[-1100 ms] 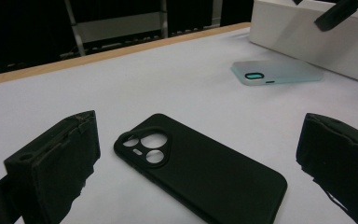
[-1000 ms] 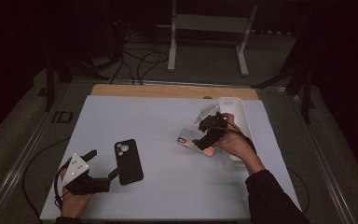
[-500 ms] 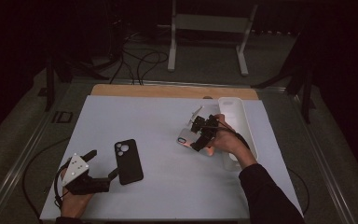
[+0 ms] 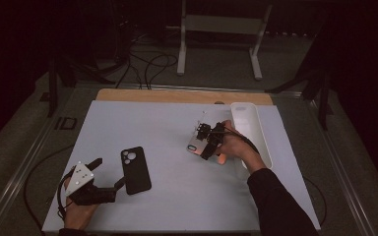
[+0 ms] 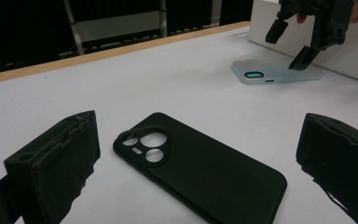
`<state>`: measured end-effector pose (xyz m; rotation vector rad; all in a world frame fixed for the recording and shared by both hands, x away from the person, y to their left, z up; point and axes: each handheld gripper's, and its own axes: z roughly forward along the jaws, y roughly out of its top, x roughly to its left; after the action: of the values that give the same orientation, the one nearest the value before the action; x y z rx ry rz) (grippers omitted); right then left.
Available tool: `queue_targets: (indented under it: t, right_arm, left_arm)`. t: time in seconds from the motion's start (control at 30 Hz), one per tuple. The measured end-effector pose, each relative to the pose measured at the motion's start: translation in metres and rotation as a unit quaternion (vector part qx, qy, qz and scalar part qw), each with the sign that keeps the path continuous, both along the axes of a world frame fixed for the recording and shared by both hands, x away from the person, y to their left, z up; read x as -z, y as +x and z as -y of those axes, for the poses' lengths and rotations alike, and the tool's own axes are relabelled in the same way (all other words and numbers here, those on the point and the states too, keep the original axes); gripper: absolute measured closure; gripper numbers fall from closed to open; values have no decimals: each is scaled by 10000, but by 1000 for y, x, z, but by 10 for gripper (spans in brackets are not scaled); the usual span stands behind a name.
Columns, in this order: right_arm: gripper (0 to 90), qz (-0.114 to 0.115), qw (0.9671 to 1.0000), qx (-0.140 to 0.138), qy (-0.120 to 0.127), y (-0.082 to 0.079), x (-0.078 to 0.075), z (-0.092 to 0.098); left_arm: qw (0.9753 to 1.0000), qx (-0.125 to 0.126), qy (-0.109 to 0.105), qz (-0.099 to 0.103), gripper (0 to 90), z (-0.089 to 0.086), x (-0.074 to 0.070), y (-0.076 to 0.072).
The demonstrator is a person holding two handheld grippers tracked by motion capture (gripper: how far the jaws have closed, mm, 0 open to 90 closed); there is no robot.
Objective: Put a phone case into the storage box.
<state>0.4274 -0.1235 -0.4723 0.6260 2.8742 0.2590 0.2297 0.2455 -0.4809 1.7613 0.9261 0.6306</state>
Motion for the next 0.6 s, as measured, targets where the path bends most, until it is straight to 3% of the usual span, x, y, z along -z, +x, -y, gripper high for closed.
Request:
queue_targets:
  t: [0.23, 0.3, 0.4, 0.5, 0.6]
  right_arm:
    - [98, -309, 9984, 188, -425, 7, 10, -7]
    - [97, -375, 9979, 77, -526, 10, 12, -6]
    - [98, -418, 9973, 180, -576, 11, 14, -8]
    - [97, -511, 9963, 89, -685, 14, 15, -8]
    - [97, -550, 9961, 224, -658, 14, 17, -9]
  left_arm:
    - [10000, 0, -5, 2, 0, 0, 0, 0]
    - [10000, -2, -10, 4, 0, 0, 0, 0]
    - [10000, -2, -2, 4, 0, 0, 0, 0]
    - [10000, -5, -6, 5, 0, 0, 0, 0]
    - [10000, -6, -5, 6, 0, 0, 0, 0]
